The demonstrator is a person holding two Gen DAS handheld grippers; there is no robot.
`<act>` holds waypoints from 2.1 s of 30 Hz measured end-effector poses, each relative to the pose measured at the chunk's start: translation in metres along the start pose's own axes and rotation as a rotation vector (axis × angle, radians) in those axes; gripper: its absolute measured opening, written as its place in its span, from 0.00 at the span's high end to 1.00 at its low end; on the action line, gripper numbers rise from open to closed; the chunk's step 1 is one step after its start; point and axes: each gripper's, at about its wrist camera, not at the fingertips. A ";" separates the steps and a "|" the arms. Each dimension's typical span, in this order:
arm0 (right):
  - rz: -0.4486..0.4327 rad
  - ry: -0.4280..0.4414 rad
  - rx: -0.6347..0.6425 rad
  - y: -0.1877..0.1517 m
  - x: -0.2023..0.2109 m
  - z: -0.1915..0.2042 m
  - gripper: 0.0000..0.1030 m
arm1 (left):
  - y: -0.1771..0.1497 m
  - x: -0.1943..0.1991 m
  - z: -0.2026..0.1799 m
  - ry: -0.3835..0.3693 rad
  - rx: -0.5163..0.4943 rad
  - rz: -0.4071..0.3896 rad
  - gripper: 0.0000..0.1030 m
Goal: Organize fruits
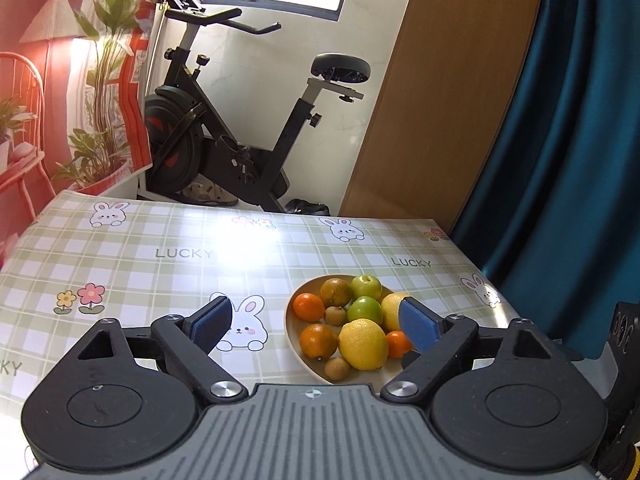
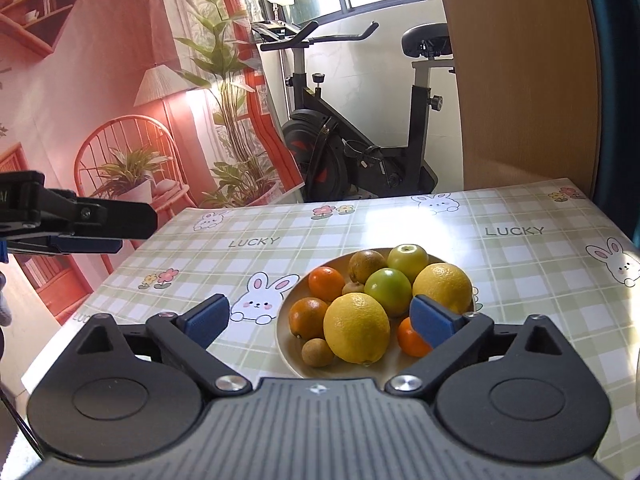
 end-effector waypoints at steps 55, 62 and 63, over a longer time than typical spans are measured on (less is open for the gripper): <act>-0.106 -0.133 0.048 0.012 0.132 0.040 0.00 | -0.019 0.123 -0.057 0.338 -0.061 -0.224 0.04; -0.102 -0.134 0.049 0.011 0.132 0.038 0.00 | -0.019 0.122 -0.058 0.337 -0.063 -0.218 0.04; -0.101 -0.135 0.049 0.011 0.132 0.037 0.00 | -0.020 0.122 -0.058 0.337 -0.063 -0.218 0.04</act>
Point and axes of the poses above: each gripper's, at about its wrist camera, not at the fingertips, and x roughly against the way its jaws point, z to its left, y to its top, and after that the axes turned 8 degrees about -y, right-handed
